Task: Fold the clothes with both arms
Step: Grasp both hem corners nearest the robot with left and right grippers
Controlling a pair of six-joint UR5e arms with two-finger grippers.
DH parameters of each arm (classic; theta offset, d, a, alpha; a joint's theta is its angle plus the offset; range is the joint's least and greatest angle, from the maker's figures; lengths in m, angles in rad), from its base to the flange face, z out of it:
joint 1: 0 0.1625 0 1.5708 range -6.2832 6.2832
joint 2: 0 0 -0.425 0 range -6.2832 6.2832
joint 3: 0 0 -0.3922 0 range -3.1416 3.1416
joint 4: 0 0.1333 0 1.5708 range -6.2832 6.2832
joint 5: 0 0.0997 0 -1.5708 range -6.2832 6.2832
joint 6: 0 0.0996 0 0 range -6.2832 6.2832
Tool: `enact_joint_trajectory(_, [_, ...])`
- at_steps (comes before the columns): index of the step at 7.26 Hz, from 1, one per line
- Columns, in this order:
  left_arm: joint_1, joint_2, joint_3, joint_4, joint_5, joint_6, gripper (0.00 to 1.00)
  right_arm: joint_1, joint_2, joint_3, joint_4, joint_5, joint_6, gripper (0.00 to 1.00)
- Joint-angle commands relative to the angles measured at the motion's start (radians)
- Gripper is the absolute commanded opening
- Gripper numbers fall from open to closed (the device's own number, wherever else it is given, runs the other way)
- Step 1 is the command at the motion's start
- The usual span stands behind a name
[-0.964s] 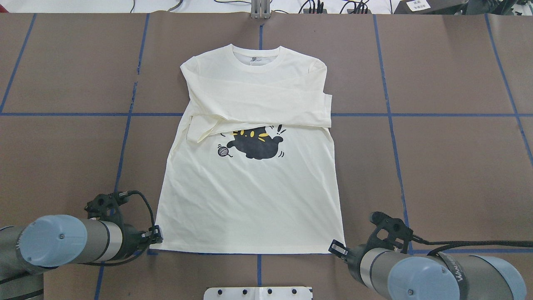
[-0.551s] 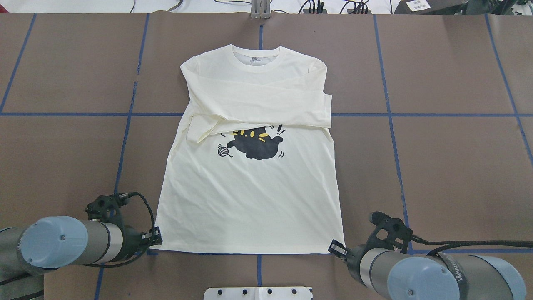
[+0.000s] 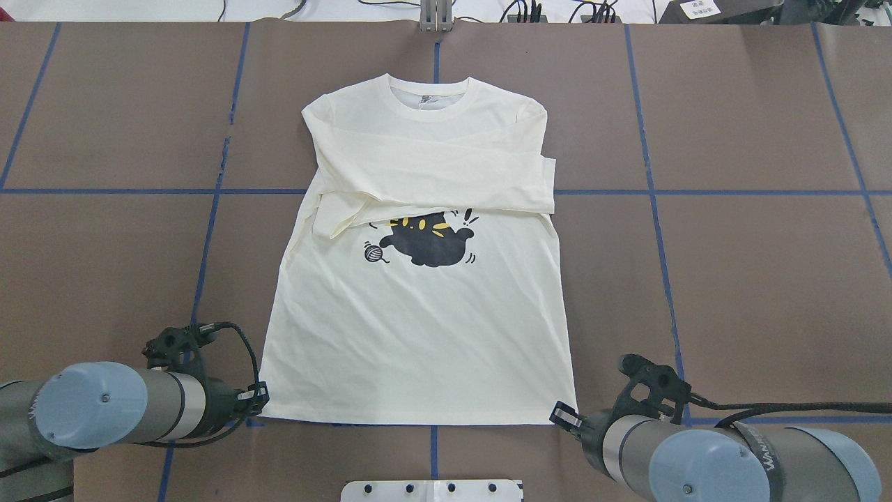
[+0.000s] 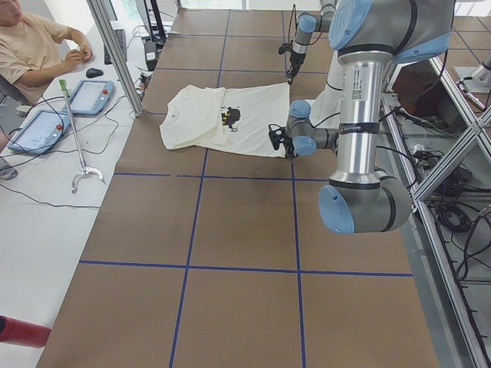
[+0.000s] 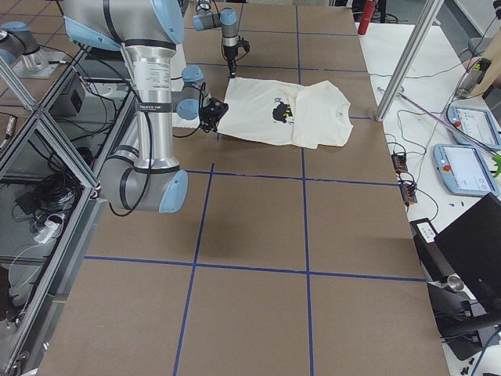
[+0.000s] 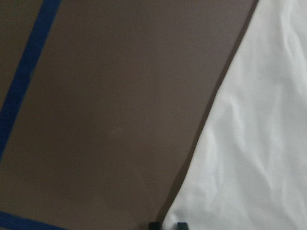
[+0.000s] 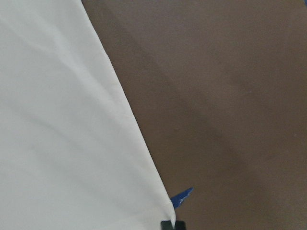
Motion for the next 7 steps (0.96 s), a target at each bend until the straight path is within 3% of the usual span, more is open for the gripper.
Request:
enact_joint_trajectory(1, [0.0,0.0,-0.006,-0.001,-0.03,-0.001,0.0,0.002,-0.002,0.0,0.0,0.002,-0.002,0.0])
enact_joint_trajectory(4, [0.0,0.003,-0.13,0.018,-0.079,-0.079,0.0,0.021,-0.03,0.047,-0.002,0.043,0.0,0.0])
enact_joint_trajectory(7, [0.031,0.003,-0.239,0.097,-0.087,-0.186,0.0,-0.029,-0.079,0.123,-0.043,0.071,0.001,0.0])
